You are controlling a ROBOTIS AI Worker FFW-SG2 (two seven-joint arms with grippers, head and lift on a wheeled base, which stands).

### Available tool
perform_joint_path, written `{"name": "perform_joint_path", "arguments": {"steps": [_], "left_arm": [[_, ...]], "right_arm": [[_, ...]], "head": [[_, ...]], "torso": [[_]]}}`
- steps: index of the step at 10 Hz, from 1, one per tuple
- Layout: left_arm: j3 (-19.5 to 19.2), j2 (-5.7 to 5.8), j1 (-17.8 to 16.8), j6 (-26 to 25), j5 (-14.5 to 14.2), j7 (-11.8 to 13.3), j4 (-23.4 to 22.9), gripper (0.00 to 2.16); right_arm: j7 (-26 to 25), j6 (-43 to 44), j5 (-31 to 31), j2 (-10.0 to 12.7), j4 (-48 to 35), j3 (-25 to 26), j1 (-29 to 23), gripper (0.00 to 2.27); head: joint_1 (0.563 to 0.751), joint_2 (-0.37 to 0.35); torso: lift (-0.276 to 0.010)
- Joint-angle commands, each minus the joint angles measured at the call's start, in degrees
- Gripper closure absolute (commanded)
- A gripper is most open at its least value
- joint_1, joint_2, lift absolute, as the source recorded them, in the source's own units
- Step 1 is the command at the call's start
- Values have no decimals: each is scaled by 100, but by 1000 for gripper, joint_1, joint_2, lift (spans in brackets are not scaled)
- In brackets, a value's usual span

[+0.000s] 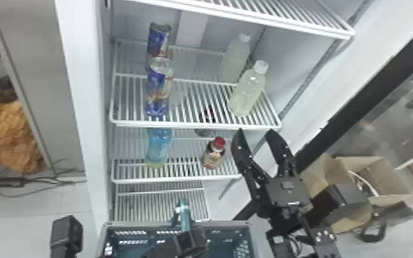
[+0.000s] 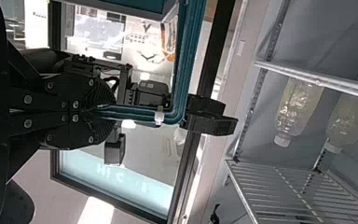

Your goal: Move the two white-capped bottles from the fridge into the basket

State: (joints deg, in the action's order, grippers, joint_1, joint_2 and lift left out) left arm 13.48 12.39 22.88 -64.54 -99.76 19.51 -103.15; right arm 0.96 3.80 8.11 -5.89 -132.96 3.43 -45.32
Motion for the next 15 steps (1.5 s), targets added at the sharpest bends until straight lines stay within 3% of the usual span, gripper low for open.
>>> {"name": "perform_joint_path", "arguments": {"steps": [1,9,15], "left_arm": [[-11,0,18,0,-10,0,0,1184],[-23,-9,18,0,-10,0,0,1184],[-34,-9,18,0,-22,0,0,1184]], "right_arm": [[0,0,0,0,-14,0,-9,513],[0,14,0,9,225,34,202,495],[-8,14,12,0,1182,80,1102,180]], "head": [[695,-350],[695,-350],[695,-350]], "torso": [[0],[0],[0]]}}
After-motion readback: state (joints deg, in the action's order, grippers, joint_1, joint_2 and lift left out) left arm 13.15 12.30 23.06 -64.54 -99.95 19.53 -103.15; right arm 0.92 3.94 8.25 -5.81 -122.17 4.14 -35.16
